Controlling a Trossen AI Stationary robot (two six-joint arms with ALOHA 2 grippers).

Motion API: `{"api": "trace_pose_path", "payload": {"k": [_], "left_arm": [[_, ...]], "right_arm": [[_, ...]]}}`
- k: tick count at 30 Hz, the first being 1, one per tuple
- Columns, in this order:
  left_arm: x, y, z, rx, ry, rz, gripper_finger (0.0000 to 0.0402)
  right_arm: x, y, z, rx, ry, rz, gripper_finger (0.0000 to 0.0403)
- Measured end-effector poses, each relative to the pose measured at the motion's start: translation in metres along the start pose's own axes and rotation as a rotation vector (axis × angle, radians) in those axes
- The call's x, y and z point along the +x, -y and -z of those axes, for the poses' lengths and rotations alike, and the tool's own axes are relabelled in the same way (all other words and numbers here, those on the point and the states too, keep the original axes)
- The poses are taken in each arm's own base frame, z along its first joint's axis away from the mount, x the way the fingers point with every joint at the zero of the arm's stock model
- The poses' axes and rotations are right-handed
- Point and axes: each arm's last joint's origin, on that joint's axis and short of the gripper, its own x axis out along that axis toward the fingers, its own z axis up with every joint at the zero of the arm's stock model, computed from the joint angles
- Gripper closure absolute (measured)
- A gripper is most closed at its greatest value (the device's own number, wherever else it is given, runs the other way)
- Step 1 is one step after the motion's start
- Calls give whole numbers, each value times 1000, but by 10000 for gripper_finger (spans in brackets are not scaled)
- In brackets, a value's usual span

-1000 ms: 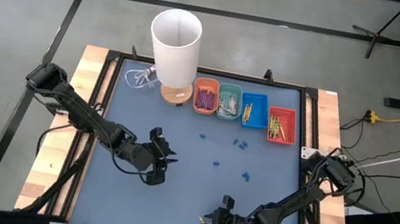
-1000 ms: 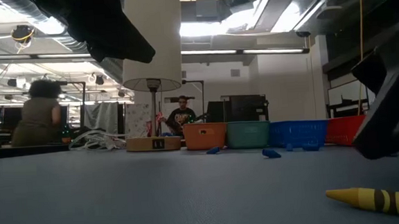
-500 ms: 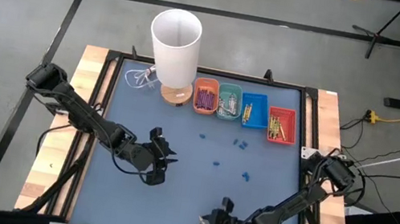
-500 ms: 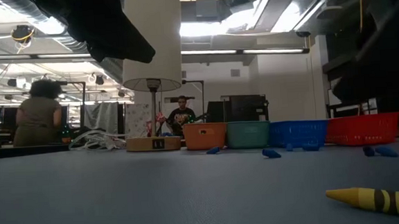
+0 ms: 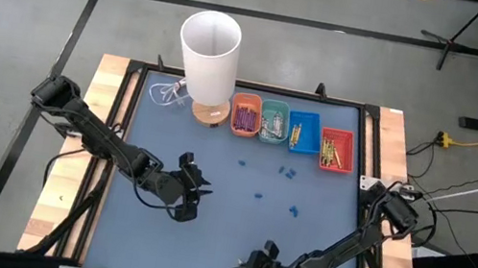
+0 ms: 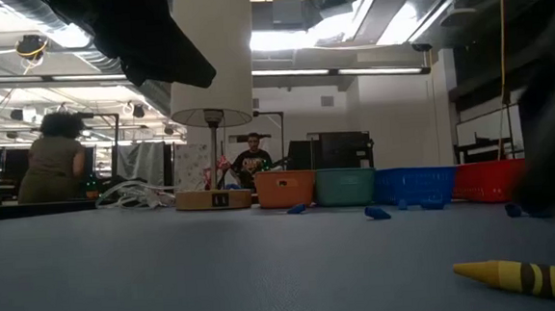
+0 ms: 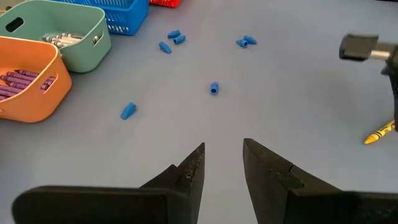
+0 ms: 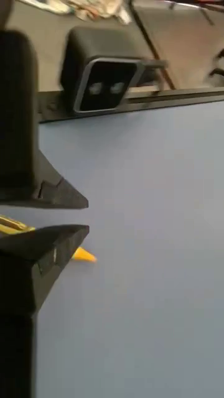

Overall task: Sort crayons
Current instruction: Put the yellow crayon into the blue bin

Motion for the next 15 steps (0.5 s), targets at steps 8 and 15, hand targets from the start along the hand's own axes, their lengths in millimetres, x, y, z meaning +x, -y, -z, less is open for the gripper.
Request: {"api": "trace_pose_path", "payload": {"k": [8, 15], "left_arm": [[0, 0, 0, 0, 0, 0, 308], [0, 0, 0, 1, 0, 0, 308]], "right_arm": [[5, 0, 4, -55, -22, -16, 398], [8, 0, 0, -46, -36, -38, 382]]}}
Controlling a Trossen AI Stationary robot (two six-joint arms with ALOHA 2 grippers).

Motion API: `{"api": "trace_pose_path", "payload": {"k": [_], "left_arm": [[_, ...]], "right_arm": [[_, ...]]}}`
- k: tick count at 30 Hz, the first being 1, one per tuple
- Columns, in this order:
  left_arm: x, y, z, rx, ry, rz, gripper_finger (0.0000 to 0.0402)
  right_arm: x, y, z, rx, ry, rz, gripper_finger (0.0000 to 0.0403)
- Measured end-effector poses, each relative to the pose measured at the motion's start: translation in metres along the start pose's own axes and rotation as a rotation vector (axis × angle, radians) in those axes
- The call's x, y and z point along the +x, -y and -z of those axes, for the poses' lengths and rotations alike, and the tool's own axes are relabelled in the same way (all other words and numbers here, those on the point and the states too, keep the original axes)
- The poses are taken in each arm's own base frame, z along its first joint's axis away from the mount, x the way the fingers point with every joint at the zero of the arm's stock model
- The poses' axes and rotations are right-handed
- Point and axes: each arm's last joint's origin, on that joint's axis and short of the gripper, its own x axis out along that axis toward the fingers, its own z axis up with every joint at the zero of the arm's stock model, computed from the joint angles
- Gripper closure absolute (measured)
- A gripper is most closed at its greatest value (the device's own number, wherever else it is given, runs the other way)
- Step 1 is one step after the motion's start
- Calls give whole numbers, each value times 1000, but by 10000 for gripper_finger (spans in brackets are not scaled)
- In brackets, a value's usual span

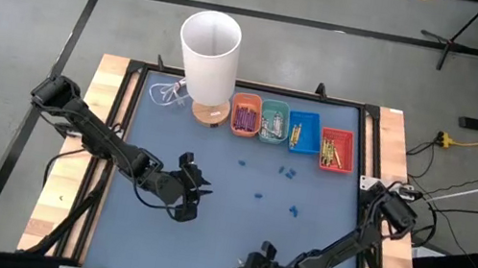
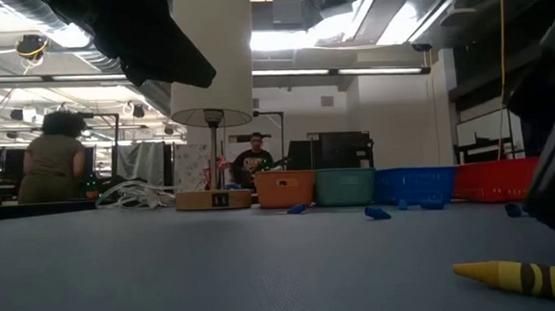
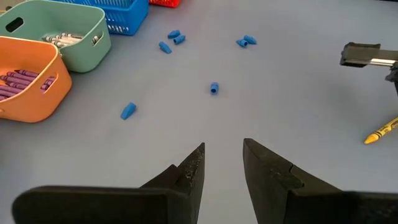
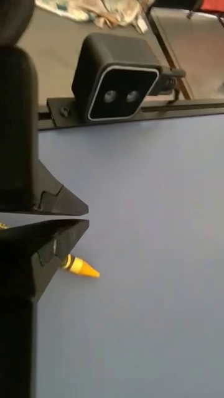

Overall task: Sort crayons
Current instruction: Put the yellow crayon into the blue bin

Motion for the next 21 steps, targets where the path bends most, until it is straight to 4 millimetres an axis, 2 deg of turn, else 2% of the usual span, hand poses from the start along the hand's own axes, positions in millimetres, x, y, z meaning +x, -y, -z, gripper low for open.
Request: {"api": "trace_pose_path", "payload": {"k": [6, 11, 15, 21], "left_arm": [[0, 0, 0, 0, 0, 0, 308], [0, 0, 0, 0, 0, 0, 308], [0, 0, 0, 1, 0, 0, 308], [0, 0, 0, 1, 0, 0, 308]], "right_arm": [[7, 6, -10, 28, -64, -30, 374], [13, 11, -19, 40, -89, -54, 331], [17, 15, -24, 56, -180, -114, 298], [20, 18, -28, 75, -290, -185, 284]]}}
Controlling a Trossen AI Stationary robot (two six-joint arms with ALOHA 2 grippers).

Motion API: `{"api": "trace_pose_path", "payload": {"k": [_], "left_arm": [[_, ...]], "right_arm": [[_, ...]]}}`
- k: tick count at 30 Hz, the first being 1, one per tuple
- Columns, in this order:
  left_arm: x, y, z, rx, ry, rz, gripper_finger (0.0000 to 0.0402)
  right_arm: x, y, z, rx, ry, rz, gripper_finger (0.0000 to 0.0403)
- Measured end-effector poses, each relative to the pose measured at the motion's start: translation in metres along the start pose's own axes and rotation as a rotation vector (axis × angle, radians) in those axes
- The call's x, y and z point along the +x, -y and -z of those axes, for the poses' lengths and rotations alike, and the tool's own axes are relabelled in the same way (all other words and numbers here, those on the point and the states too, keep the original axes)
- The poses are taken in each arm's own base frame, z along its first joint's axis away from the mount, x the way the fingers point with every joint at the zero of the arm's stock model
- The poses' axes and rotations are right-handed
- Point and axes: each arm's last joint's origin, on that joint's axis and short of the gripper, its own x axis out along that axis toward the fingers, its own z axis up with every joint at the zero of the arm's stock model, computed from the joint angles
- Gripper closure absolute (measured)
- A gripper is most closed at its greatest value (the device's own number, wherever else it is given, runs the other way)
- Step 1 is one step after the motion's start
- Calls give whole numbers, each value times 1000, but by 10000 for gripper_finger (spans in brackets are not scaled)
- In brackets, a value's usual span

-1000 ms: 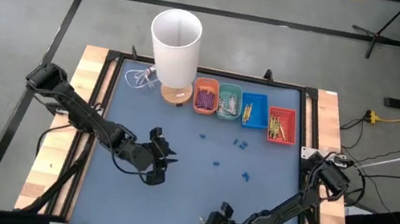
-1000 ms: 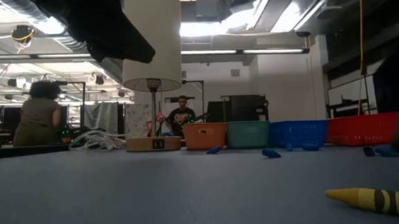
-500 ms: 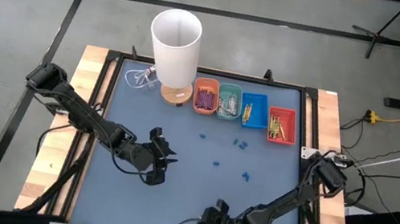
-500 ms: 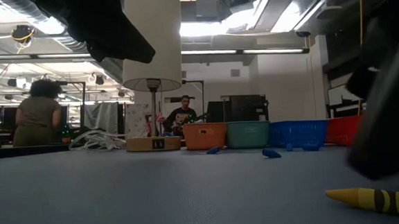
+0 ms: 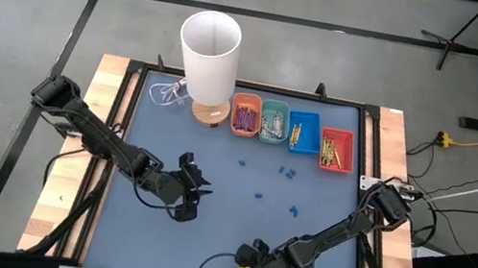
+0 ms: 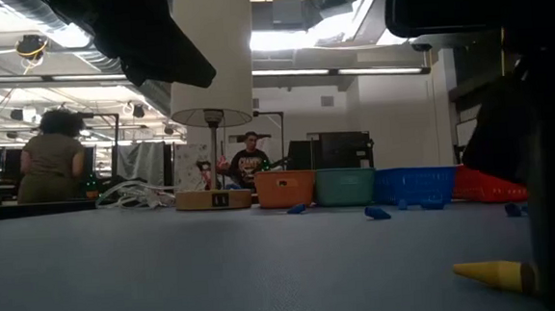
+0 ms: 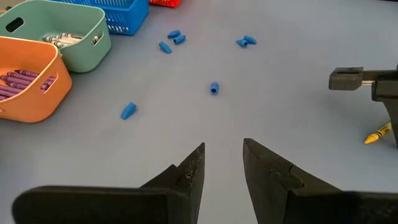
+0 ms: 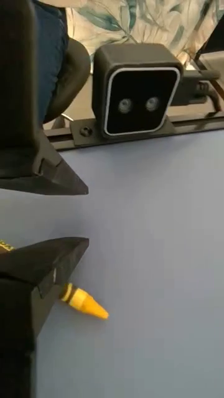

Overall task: Sort crayons
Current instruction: Put the yellow crayon into the blue bin

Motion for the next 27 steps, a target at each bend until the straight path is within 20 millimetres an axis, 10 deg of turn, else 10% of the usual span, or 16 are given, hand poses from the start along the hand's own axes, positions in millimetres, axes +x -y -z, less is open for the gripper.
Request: {"api": "trace_pose_path", "payload": {"k": [27], "left_arm": [[0, 0, 0, 1, -1, -1, 308]], "right_arm": [[-28, -20, -13, -15, -35, -181, 284]]}}
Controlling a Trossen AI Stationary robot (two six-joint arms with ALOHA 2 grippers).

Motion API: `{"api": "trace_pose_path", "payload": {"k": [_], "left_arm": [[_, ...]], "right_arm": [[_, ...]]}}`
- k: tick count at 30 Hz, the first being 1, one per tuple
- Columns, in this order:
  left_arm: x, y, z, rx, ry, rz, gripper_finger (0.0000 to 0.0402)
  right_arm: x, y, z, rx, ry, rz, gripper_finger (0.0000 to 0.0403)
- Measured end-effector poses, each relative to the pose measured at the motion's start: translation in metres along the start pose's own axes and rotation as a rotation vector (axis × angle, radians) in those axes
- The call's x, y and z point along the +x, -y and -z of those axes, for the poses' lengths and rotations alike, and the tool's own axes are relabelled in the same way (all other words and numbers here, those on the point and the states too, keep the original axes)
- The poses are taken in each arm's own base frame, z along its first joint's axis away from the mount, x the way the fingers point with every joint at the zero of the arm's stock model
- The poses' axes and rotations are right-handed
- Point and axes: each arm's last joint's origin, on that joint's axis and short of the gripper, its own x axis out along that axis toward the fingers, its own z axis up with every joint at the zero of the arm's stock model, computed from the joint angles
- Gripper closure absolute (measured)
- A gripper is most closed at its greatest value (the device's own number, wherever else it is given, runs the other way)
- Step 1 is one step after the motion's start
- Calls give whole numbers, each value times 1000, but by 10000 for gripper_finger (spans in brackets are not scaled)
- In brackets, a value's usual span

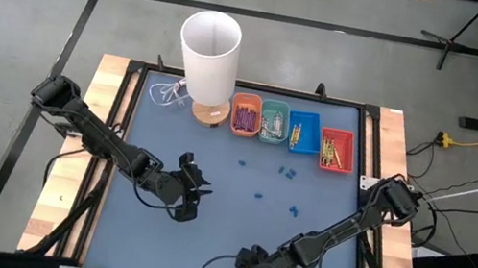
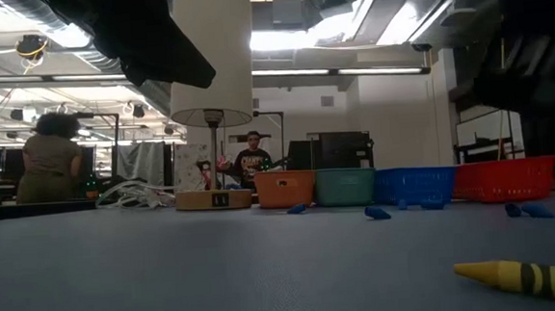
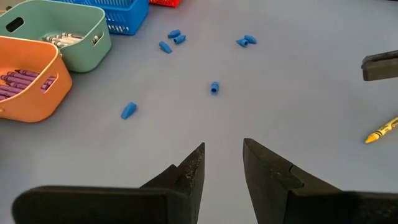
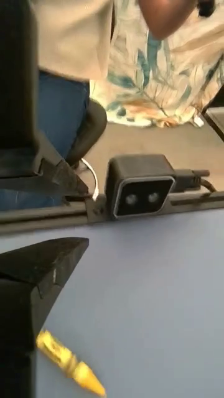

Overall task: Sort crayons
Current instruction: Put the yellow crayon into the blue bin

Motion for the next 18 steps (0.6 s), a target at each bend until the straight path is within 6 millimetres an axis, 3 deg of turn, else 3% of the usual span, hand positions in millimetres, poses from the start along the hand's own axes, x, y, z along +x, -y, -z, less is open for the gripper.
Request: {"api": "trace_pose_path", "payload": {"k": [8, 18], "left_arm": [[0, 0, 0, 0, 0, 0, 308], [0, 0, 0, 0, 0, 1, 308]], "right_arm": [[-1, 1, -1, 44, -133, -88, 284], [-3, 20, 8, 232, -183, 147, 284]]}}
